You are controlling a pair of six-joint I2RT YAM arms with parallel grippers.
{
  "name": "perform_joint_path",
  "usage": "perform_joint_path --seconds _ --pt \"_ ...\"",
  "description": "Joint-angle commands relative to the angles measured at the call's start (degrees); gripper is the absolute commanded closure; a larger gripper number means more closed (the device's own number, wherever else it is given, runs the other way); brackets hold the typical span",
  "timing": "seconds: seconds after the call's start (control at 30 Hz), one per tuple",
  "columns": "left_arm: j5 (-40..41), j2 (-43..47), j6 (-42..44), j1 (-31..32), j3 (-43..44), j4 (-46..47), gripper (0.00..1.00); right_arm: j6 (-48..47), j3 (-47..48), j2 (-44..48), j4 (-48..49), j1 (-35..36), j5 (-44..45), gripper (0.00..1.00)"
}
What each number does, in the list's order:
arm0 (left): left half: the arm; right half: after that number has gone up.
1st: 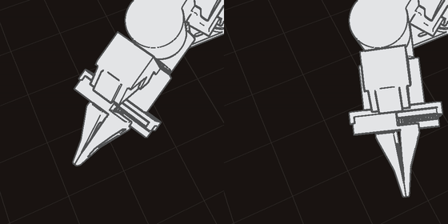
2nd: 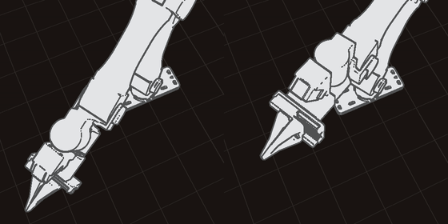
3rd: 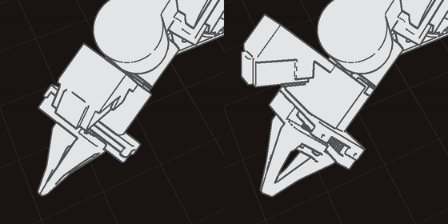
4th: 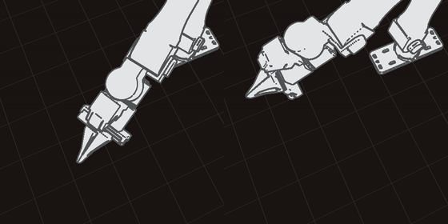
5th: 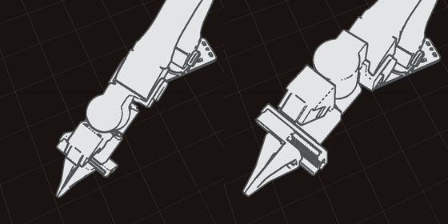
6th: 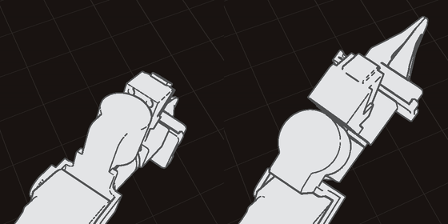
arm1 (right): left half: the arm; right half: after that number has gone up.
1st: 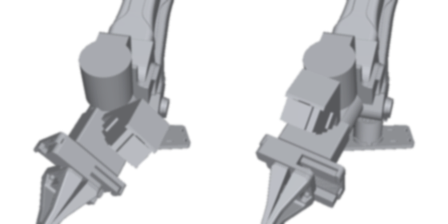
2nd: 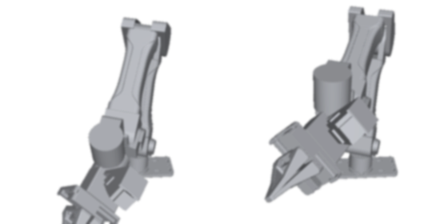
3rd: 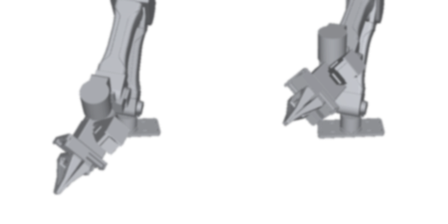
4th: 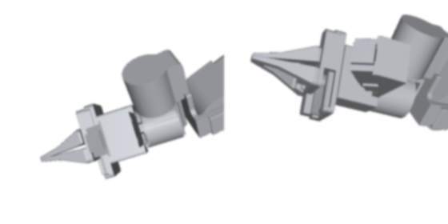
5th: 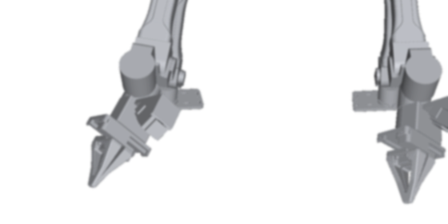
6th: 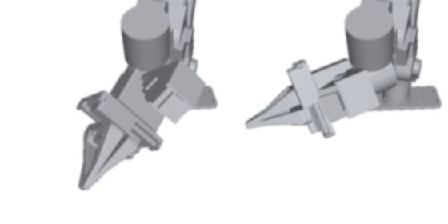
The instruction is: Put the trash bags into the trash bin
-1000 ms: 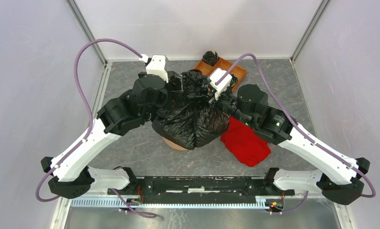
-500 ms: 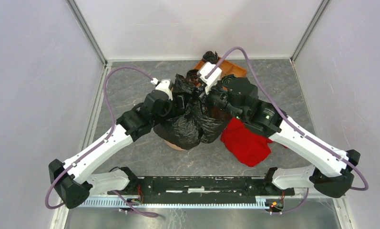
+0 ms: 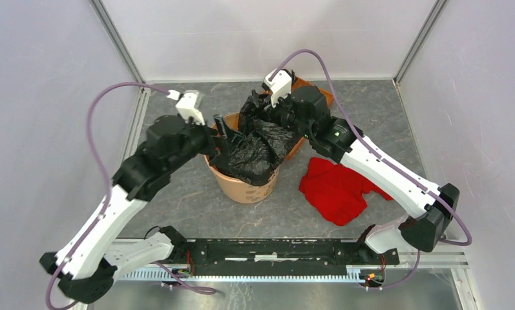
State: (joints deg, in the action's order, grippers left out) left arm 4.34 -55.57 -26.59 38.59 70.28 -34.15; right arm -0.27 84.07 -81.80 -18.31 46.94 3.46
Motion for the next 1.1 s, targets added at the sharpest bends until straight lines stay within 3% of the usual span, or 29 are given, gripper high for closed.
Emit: perform_joint_path --seconds 0.0,0.1,0.23,0.33,0.4,0.47,0.53,0.67,0.77,0.9,1.07 --pt "-6.76 4.87 8.68 -0.27 5.25 -5.53 0.0 2.9 4.73 -0.39 1.87 -0.35 -0.81 1.0" --pt "-17.38 6.29 10.37 -0.27 5.59 -7.03 0.0 3.62 4.41 -0.3 2.04 -0.36 -1.1 0.99" --pt "-39.57 7.78 8.54 -0.22 -0.51 1.08 0.03 5.23 2.21 0.67 4.49 -0.41 -4.51 1.0" --pt "-45.17 5.5 3.49 -0.09 -5.37 9.09 0.14 6.84 2.52 0.25 4.77 -0.35 -7.64 1.0" --pt "-38.13 2.93 3.23 -0.09 -5.91 7.48 0.25 8.11 2.67 -0.01 5.15 -0.36 -9.48 1.0" --pt "-24.18 0.96 2.99 -0.09 -4.82 3.44 0.36 9.38 2.5 -0.18 5.91 -0.36 -10.97 0.99" --pt "-9.34 0.46 0.99 -0.09 -5.19 1.9 0.4 11.49 2.19 -0.54 6.82 -0.32 -11.7 1.0" --pt "7.63 0.04 0.46 -0.24 -9.57 5.06 0.46 19.98 -1.52 -0.6 11.84 -0.26 -11.37 1.0" --pt "6.39 -2.96 0.88 -0.27 -8.84 4.69 0.47 22.65 -2.8 -1.03 13.84 -0.07 -12.57 1.0" --pt "4.19 -5.08 2.8 -0.26 -3.45 0.86 0.37 19.37 -2.11 -0.66 11.25 0.03 -12.06 1.0" --pt "-3.5 1.29 3.93 -0.27 -3.1 1.35 0.3 12.97 -2.69 1.66 7.02 -0.05 -5.76 1.0"
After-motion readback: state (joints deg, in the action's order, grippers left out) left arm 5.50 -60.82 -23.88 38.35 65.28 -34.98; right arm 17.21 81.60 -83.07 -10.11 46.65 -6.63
